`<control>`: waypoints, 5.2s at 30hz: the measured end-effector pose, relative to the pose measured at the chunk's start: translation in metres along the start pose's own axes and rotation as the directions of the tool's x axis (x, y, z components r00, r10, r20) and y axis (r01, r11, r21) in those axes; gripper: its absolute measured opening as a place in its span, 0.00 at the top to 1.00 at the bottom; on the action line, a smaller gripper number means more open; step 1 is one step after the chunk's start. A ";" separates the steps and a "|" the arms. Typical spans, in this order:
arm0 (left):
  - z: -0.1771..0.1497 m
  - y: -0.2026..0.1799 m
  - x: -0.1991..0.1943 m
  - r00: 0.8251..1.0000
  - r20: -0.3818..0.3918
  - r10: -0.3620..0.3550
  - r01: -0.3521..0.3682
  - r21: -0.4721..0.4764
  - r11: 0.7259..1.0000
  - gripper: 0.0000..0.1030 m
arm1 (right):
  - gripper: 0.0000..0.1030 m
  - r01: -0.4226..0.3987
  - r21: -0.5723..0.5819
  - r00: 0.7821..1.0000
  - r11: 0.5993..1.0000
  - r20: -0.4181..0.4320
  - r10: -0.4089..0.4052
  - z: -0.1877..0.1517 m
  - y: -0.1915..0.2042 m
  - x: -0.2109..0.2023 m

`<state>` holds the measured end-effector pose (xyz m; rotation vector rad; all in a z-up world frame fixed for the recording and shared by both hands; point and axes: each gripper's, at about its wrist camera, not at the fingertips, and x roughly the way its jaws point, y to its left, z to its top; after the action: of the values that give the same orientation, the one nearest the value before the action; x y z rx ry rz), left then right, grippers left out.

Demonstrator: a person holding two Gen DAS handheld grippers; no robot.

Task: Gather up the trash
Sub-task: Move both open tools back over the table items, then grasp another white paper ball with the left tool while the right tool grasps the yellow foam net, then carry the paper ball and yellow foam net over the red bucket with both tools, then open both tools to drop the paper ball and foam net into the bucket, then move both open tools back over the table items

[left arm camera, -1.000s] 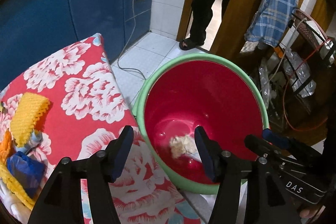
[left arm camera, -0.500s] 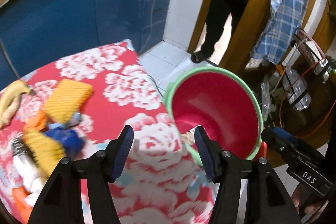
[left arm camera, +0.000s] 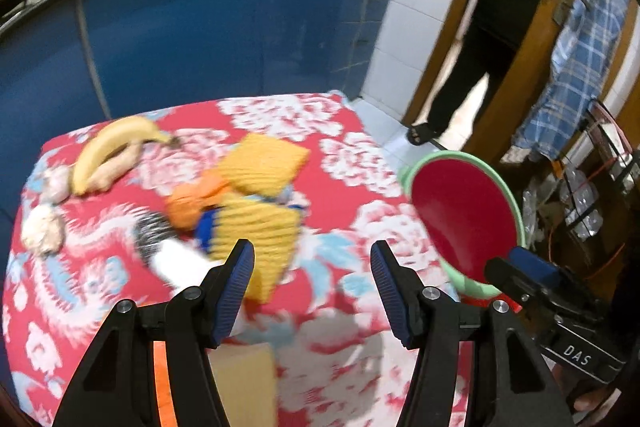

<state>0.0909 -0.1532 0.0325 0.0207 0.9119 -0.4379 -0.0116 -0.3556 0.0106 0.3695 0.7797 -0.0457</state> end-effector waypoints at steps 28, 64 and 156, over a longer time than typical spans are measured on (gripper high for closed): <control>-0.013 0.232 -0.006 0.955 -0.021 0.296 -0.287 -0.308 0.907 0.40 | 0.35 -0.072 -0.164 0.986 0.984 -0.158 0.046 0.009 0.139 0.106; -0.020 0.245 -0.020 0.957 0.118 0.267 -0.215 -0.335 0.918 0.49 | 0.85 -0.136 -0.127 0.985 0.983 -0.128 0.120 0.005 0.146 0.086; 0.005 -0.126 0.069 0.983 -0.030 -0.182 0.184 0.198 0.963 0.33 | 0.56 0.139 0.329 0.986 0.934 0.041 -0.161 -0.007 -0.142 -0.021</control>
<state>0.0844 -0.2937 0.0032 0.1237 0.8812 -0.7021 -0.0563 -0.4878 -0.0233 0.6188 0.7329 -0.3326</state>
